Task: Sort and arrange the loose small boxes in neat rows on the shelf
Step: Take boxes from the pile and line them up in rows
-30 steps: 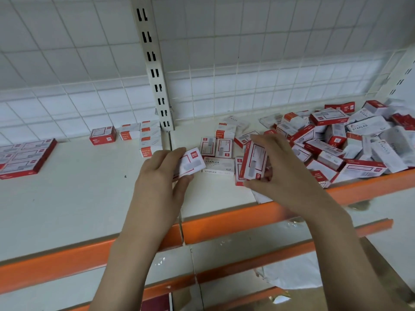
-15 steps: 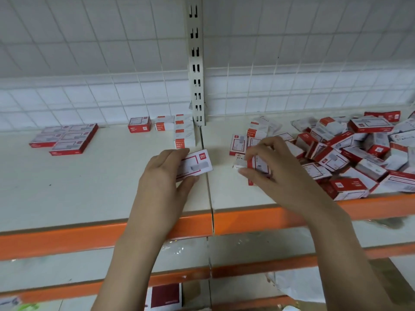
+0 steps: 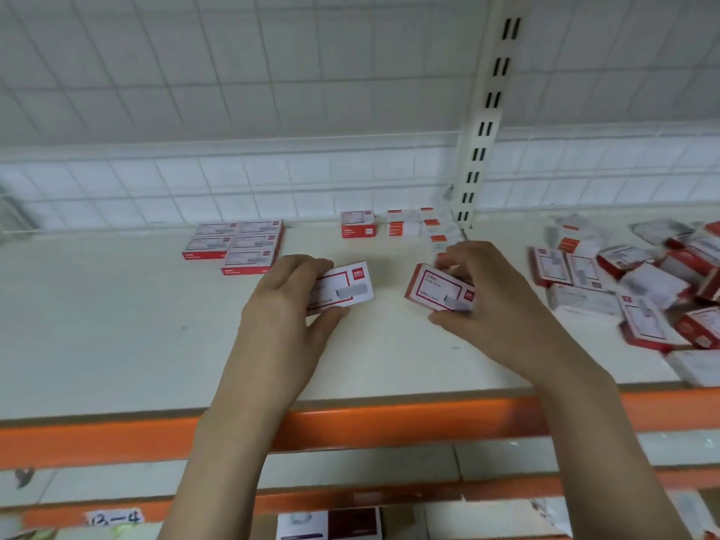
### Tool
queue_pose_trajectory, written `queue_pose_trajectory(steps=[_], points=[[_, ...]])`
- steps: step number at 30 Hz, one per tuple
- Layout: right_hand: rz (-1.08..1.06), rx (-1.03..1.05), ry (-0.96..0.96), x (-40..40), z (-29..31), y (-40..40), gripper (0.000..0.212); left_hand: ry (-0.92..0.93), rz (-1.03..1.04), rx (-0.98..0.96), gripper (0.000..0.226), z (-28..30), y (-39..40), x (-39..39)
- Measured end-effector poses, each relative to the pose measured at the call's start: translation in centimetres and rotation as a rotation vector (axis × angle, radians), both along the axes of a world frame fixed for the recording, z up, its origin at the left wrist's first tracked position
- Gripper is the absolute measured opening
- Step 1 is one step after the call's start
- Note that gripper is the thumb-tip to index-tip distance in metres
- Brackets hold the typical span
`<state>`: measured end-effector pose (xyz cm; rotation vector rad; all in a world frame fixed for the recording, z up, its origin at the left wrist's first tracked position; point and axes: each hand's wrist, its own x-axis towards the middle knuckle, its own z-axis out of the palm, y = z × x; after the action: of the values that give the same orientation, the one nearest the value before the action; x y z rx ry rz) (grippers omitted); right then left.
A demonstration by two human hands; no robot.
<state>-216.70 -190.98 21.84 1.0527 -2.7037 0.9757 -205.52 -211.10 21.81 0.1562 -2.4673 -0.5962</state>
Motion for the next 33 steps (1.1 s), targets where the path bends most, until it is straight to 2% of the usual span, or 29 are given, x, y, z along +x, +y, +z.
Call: queue_pose_trajectory(steps=[5,13,23,33], points=[[0.029,0.015,0.057,2.0,0.6,-5.3,0.043,0.021,0.003,-0.007,0.043,0.1,-6.3,2.0],[0.023,0.020,0.107,3.8,-0.6,-9.5,0.047,-0.002,-0.031,-0.002,0.045,-0.5,-12.0,3.5],[0.033,0.100,0.090,3.5,-0.7,-11.7,0.049,-0.048,0.082,-0.137,0.043,-1.2,-13.8,4.0],[0.112,0.173,0.064,2.9,-0.9,-13.5,0.050,-0.111,0.128,-0.100,0.041,-1.7,-14.3,4.7]])
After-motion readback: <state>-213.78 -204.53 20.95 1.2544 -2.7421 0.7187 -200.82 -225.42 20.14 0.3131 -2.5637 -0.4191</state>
